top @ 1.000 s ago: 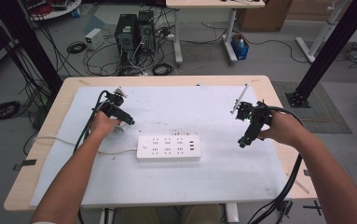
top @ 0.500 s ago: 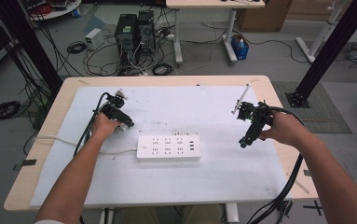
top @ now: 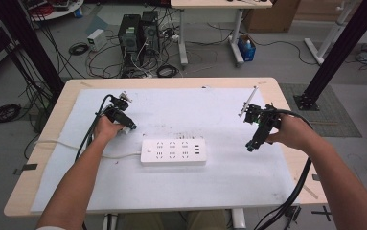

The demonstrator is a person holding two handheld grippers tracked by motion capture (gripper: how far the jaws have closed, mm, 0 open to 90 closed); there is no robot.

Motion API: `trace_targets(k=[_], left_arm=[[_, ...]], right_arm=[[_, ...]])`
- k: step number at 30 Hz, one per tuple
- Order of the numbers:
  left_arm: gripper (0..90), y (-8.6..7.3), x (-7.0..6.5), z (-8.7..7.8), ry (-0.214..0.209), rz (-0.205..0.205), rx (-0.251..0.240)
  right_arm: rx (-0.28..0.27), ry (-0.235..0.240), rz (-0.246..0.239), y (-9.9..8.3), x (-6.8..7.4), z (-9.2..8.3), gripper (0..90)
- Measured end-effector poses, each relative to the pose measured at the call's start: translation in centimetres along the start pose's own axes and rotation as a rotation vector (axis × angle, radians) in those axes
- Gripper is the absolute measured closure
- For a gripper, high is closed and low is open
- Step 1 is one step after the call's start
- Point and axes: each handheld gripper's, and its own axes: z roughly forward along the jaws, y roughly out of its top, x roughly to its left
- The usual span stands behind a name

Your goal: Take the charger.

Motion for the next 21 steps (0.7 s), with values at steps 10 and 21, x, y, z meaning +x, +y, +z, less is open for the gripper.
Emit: trace_targets(k=[10,21], left_arm=[[41.4,-0.2,0.1,-2.8,-0.026,0.043,-0.06],[41.9,-1.3,-0.1,-7.3,-0.073,0.1,-0.123]], right_arm=[[-0.001,-0.004,0.008,-0.1,0.1,-0.2,1.4],[-0.006,-0.017,0.011,-0.3,0.2,-0.3,1.4]])
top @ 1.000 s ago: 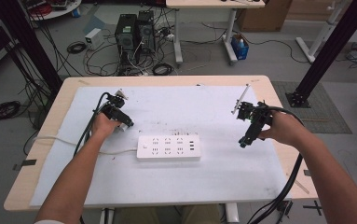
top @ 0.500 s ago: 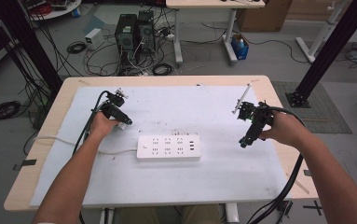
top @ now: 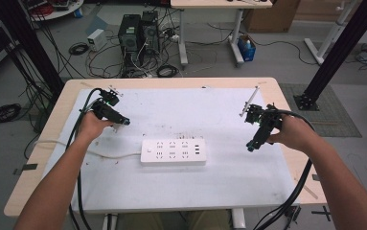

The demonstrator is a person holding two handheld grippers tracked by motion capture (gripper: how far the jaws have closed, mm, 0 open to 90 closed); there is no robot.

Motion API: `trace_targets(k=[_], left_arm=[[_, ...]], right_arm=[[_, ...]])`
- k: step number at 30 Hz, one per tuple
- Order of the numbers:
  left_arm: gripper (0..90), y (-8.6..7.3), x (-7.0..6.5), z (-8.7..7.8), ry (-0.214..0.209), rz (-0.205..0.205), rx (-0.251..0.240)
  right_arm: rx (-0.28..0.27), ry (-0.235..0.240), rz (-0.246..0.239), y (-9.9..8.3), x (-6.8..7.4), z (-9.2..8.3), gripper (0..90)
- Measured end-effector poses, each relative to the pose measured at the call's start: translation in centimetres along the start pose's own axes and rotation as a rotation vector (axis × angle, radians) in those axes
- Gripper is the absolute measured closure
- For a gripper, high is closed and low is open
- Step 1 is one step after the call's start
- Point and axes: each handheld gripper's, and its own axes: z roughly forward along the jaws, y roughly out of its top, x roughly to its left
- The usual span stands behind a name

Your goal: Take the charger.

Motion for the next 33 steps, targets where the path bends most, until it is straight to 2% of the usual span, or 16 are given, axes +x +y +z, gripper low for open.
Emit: trace_targets(k=[3,6,9,11,15,18,19,20,25,28,29,33], left_arm=[[41.9,0.0,-0.5,-1.4,-0.006,0.033,-0.008],[41.9,0.2,-1.1,-2.7,-0.021,0.078,-0.017],[41.9,0.3,-1.4,-3.5,-0.035,0.097,-0.032],[41.9,0.4,-2.2,-4.8,-0.047,0.122,-0.047],[41.9,0.4,-3.3,-6.1,-0.055,0.15,-0.062],[41.9,0.4,-4.0,-6.5,-0.058,0.16,-0.07],[41.9,0.5,-4.5,-7.0,-0.059,0.175,-0.072],[41.9,0.4,-4.8,-7.1,-0.063,0.177,-0.072],[41.9,0.3,-5.4,-7.6,-0.064,0.184,-0.069],[41.9,0.0,-5.9,-8.0,-0.074,0.196,-0.07],[41.9,0.0,-6.1,-8.1,-0.076,0.2,-0.069],[41.9,-0.3,-6.3,-8.7,-0.077,0.213,-0.078]], right_arm=[[0.003,-0.009,0.015,0.1,0.3,-0.1,1.4],[-0.001,-0.013,0.006,0.1,0.3,-0.1,1.4],[-0.004,-0.015,0.002,0.1,0.4,-0.2,1.4],[-0.004,-0.02,0.003,0.1,0.7,-0.3,1.4],[-0.019,-0.02,0.0,0.1,1.0,-0.5,1.4],[-0.022,-0.028,-0.007,0.0,1.2,-0.7,1.4],[-0.024,-0.03,0.002,0.0,1.4,-0.8,1.4],[-0.026,-0.033,-0.012,-0.2,1.6,-1.0,1.4],[-0.037,-0.045,-0.01,-0.4,2.1,-1.3,1.4],[-0.037,-0.048,-0.026,-0.4,2.2,-1.5,1.4],[-0.043,-0.048,-0.009,-0.4,2.4,-1.5,1.4],[-0.063,-0.048,0.002,-0.2,2.6,-1.9,1.4]])
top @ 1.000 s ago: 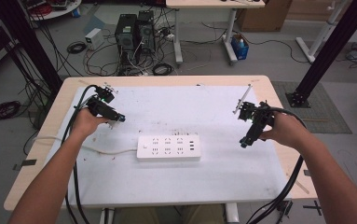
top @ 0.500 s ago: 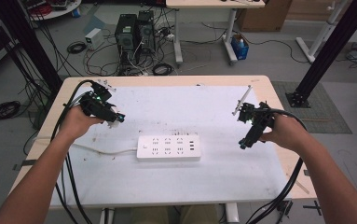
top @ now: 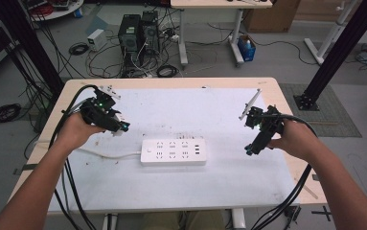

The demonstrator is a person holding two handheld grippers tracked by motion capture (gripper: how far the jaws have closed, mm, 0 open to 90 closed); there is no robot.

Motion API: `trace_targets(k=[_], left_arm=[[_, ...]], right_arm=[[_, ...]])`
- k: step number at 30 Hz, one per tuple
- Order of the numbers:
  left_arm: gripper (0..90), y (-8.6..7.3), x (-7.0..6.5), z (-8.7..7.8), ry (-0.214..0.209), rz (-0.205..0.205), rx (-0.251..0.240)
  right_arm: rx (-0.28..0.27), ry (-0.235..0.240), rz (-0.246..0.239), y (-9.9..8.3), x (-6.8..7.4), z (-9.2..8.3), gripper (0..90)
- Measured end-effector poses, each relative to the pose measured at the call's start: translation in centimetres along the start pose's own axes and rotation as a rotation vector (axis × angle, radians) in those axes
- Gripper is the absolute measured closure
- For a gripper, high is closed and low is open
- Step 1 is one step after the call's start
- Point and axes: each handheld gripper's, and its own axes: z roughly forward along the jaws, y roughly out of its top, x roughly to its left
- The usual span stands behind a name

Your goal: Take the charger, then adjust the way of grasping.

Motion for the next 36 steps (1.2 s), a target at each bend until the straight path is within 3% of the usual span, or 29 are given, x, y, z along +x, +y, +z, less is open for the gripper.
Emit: trace_targets(k=[8,14,23,27,29,36], left_arm=[[41.8,-0.4,-0.4,-0.5,0.001,0.001,-0.007],[41.9,0.4,-1.2,-0.3,-0.028,0.055,-0.006],[41.9,1.5,-2.6,0.0,-0.083,0.117,0.019],[41.9,1.6,-2.9,0.0,-0.113,0.127,0.003],[41.9,1.7,-3.3,0.1,-0.132,0.149,0.003],[41.9,2.1,-4.2,0.4,-0.168,0.179,-0.019]], right_arm=[[-0.005,-0.002,-0.001,0.3,0.6,0.0,1.4],[-0.025,-0.009,0.023,0.3,0.5,-0.3,1.4],[-0.082,-0.016,0.148,0.1,0.3,-0.7,1.4],[-0.093,-0.005,0.184,0.1,0.4,-0.5,1.4],[-0.123,0.029,0.234,-0.1,0.5,-0.2,1.4],[-0.166,0.06,0.301,-0.5,0.5,0.3,1.5]])
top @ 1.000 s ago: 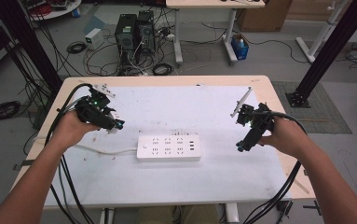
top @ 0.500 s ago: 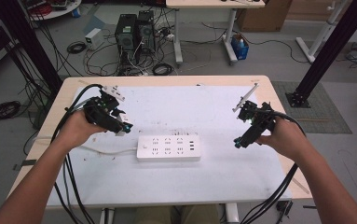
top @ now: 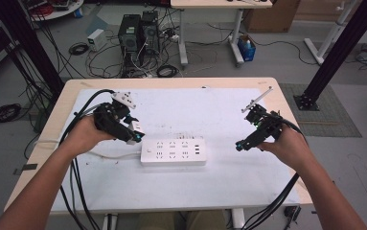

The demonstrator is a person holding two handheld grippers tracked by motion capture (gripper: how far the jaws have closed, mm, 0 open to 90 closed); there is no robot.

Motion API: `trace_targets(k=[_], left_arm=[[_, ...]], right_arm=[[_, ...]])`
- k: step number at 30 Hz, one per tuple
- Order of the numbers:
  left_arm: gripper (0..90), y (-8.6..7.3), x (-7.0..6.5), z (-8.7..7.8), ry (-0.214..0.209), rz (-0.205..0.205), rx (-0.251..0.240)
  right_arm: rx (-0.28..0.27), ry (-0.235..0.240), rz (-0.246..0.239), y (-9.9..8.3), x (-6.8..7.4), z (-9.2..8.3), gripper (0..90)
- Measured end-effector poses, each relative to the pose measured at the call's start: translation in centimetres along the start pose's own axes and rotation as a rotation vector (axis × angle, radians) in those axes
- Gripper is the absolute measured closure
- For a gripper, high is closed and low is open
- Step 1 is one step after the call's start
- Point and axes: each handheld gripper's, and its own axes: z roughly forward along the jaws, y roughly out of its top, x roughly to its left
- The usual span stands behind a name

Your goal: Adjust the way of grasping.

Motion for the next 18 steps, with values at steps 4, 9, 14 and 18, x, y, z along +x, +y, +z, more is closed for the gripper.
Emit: trace_targets(k=[4,9,14,18], left_arm=[[41.9,0.8,-0.6,0.7,-0.029,0.027,-0.021],[41.9,1.8,-1.3,1.6,-0.066,0.071,-0.038],[41.9,2.4,-2.0,2.8,-0.093,0.11,-0.048],[41.9,2.9,-2.5,3.4,-0.105,0.139,-0.041]], right_arm=[[-0.074,0.06,0.088,-0.6,-0.4,0.1,1.6],[-0.129,0.133,0.163,-1.1,-0.6,0.3,1.6],[-0.158,0.2,0.209,-1.2,-0.5,0.7,1.6],[-0.173,0.248,0.241,-1.0,-0.4,1.0,1.6]])
